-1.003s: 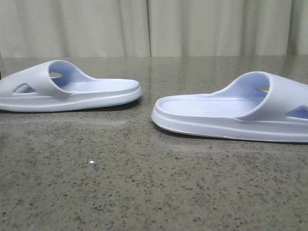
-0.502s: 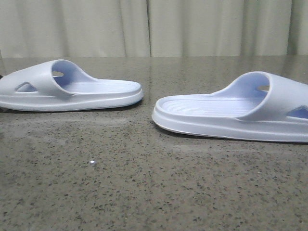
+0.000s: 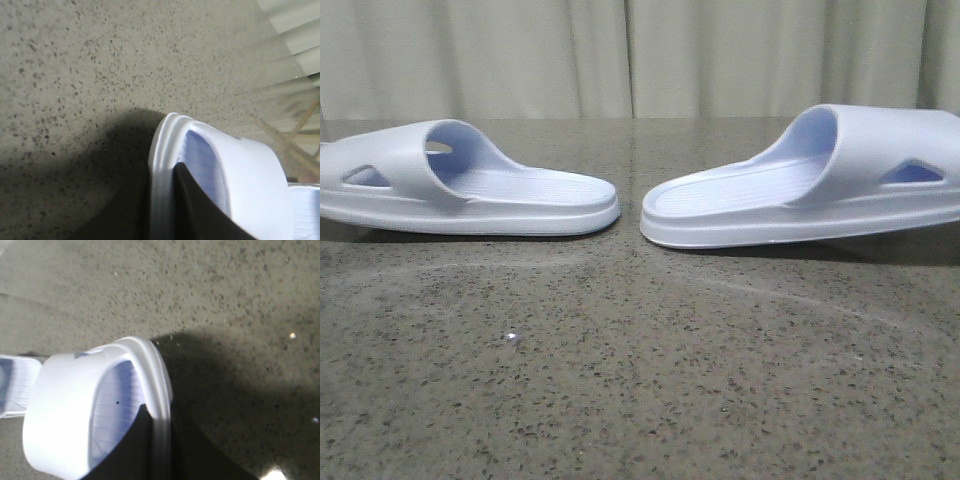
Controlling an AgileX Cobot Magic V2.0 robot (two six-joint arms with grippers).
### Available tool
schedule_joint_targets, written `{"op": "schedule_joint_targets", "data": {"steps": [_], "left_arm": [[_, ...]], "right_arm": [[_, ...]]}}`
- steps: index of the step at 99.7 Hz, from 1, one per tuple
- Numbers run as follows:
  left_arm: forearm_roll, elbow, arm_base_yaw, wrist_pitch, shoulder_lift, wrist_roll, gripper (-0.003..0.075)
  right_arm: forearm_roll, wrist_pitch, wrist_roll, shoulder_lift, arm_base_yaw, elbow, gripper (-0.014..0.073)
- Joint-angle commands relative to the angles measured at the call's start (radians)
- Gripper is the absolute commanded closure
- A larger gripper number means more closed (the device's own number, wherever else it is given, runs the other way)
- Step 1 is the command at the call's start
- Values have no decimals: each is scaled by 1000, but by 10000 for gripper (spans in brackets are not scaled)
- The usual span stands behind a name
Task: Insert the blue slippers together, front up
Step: 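Lift both slippers off the table and bring them together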
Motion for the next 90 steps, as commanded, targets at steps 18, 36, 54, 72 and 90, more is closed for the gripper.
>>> {"op": "schedule_joint_targets", "data": {"steps": [18,36,54,72,90], "left_arm": [[-74,-20,132,239,-89,-1,705],[-130,-20,135,331,-92,-1,705],[-141,-20,96,331,-94,-1,705],[-157,-20,69,331,-94,-1,705],[-175,-20,51,331,-94,-1,705]], "right_arm": [[282,163,-107,-43,-30,-56,697],[373,233,-152,-43,-30,-56,696],[379,222,-169,-43,-2,-56,696],[379,166,-183,-41,43,-56,696],[379,85,-183,-41,90,-56,696]]}}
